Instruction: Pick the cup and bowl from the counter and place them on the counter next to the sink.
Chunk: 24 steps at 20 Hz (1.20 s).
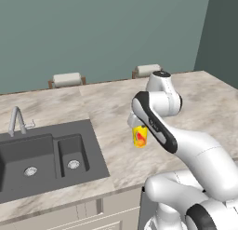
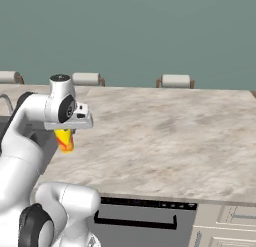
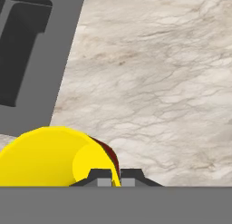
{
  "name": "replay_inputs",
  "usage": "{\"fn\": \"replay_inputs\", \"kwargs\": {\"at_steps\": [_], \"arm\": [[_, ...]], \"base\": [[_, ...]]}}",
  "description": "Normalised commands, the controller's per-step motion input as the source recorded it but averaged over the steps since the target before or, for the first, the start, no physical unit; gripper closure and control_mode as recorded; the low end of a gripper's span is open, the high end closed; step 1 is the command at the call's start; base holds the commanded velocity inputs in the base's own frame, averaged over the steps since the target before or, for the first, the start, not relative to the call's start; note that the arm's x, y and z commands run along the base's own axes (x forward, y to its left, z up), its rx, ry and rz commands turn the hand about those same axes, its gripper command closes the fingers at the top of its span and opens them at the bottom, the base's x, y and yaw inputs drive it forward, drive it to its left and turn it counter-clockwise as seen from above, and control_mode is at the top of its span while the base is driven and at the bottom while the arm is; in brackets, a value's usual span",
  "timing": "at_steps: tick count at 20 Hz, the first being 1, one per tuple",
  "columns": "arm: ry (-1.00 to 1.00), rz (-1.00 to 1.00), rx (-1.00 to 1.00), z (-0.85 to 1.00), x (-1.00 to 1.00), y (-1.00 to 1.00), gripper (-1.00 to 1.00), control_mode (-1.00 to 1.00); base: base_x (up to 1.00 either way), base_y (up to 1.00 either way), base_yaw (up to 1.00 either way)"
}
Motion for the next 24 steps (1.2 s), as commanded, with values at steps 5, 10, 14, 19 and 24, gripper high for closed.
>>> {"fn": "replay_inputs", "kwargs": {"at_steps": [5, 10, 14, 19, 24], "arm": [[-0.02, 0.00, 0.09, -0.18, 0.16, 0.50, 1.00, -1.00], [-0.06, 0.00, 0.05, -0.14, 0.00, 0.45, 1.00, -1.00], [-0.07, 0.00, 0.04, -0.11, 0.00, 0.22, 1.00, -1.00], [-0.06, 0.00, 0.00, -0.11, 0.00, 0.00, 1.00, -1.00], [-0.02, 0.00, 0.00, -0.21, 0.00, 0.00, 1.00, -1.00]], "base": [[0.00, 0.00, 0.00], [0.00, 0.00, 0.00], [0.00, 0.00, 0.00], [0.00, 0.00, 0.00], [0.00, 0.00, 0.00]]}}
